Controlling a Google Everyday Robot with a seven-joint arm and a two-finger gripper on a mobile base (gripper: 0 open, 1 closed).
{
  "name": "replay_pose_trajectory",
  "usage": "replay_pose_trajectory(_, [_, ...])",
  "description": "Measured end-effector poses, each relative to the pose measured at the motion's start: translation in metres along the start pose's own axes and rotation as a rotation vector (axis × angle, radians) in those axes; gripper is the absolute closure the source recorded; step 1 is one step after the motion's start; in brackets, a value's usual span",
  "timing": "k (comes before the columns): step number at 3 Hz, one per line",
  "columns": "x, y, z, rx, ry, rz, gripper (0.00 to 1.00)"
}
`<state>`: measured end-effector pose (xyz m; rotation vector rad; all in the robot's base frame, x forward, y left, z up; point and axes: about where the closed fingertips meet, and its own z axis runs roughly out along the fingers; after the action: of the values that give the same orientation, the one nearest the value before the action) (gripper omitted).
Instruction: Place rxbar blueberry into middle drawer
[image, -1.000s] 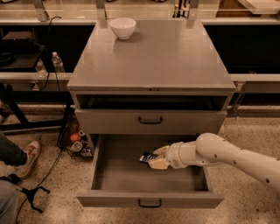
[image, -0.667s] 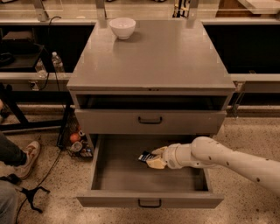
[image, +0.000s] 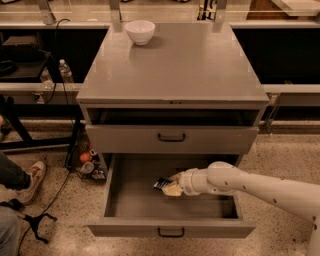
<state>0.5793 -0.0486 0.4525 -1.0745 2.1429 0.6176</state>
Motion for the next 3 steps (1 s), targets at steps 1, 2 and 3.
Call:
replay_pose_trajectory(1, [0.005,-0.001,0.013,-0.005,0.01,-0.002,0.03])
replay_pose_trajectory(2, [0.008,-0.001,0.018,-0.018,0.016,-0.006,0.0])
replay_pose_trajectory(3, [0.005,-0.009,-0.005,-0.027,0.013,-0.029,0.0])
